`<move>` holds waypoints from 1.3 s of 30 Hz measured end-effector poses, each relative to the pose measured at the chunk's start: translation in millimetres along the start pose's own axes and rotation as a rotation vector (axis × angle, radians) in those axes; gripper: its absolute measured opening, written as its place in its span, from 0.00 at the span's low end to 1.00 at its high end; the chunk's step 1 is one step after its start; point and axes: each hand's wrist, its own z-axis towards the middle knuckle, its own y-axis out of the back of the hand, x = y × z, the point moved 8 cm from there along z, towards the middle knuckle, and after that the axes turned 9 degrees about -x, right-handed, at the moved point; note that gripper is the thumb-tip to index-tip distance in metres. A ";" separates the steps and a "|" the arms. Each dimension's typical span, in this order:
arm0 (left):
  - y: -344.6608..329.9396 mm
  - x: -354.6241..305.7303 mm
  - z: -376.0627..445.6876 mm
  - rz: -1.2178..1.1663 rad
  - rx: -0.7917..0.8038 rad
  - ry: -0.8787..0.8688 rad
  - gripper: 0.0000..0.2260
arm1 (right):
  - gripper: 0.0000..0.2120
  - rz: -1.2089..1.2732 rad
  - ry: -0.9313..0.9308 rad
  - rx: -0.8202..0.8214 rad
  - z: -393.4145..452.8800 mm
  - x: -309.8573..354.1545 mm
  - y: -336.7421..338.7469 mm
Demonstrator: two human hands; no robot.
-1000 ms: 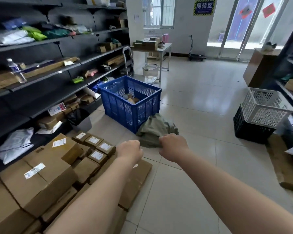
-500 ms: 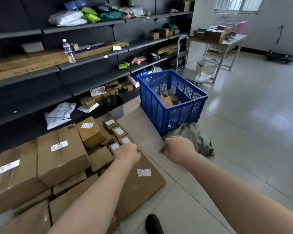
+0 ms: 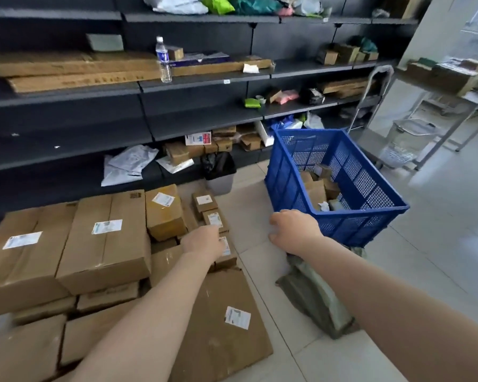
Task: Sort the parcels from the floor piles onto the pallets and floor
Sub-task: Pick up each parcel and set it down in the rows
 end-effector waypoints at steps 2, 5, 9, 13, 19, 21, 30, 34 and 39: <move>3.7 11.3 19.0 -0.010 -0.001 0.051 0.07 | 0.15 0.013 0.035 0.012 30.9 6.4 -5.5; 5.7 33.3 43.8 -0.029 0.000 0.147 0.07 | 0.14 0.053 0.105 0.031 77.1 21.2 -18.5; 4.2 63.5 70.6 -0.014 -0.015 0.297 0.07 | 0.13 0.093 0.202 0.089 136.8 45.1 -46.1; -0.3 87.1 101.8 0.025 -0.013 0.496 0.08 | 0.14 0.122 0.363 0.155 208.4 68.5 -66.8; 0.6 85.5 170.1 0.007 -0.056 0.791 0.10 | 0.12 0.150 0.580 0.212 333.3 72.4 -84.8; 5.1 75.8 193.9 -0.023 -0.069 0.883 0.10 | 0.12 0.163 0.626 0.239 368.1 63.6 -79.8; 22.9 41.0 267.4 -0.031 -0.042 1.028 0.08 | 0.16 0.118 0.755 0.301 457.8 50.0 -76.2; 11.6 43.2 280.0 -0.094 -0.068 1.028 0.13 | 0.19 0.146 0.753 0.316 473.0 50.4 -85.9; -23.3 53.8 290.8 -0.249 -0.114 1.103 0.17 | 0.36 0.192 0.780 0.410 495.2 55.2 -108.9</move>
